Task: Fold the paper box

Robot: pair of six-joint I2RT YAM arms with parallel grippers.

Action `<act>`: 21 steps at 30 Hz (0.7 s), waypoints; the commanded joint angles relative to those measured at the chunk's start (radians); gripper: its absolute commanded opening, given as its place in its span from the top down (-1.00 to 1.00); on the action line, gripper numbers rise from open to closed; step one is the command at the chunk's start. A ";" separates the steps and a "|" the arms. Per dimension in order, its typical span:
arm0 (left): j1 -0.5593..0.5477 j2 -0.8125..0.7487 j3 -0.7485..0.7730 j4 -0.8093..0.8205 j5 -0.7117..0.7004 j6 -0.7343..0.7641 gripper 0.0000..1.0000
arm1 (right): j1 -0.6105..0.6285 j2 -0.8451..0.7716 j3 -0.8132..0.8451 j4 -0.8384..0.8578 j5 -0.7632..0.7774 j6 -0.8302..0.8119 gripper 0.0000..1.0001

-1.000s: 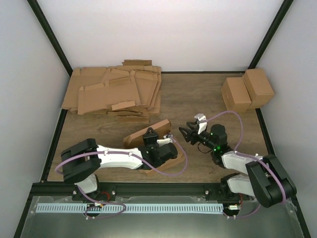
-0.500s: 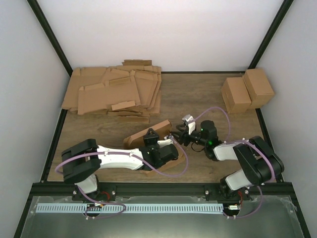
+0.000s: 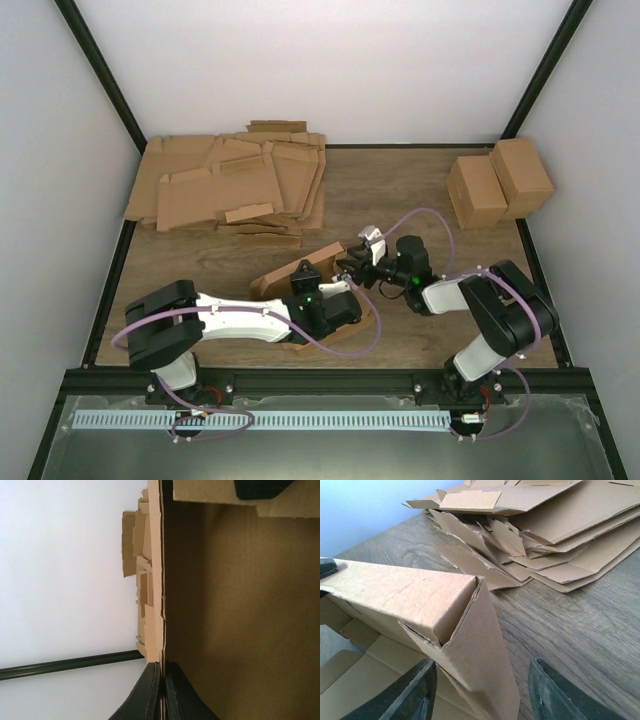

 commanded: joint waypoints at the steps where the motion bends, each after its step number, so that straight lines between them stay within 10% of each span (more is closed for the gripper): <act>1: -0.026 0.038 0.002 -0.044 0.125 -0.026 0.93 | 0.022 0.037 0.049 0.063 0.050 -0.028 -0.01; 13: -0.039 0.020 0.059 -0.115 0.237 -0.093 0.75 | 0.099 0.057 0.047 0.088 0.220 -0.049 0.56; 21: -0.055 -0.097 0.169 -0.292 0.555 -0.250 -0.31 | 0.098 0.050 0.045 0.081 0.229 -0.059 0.68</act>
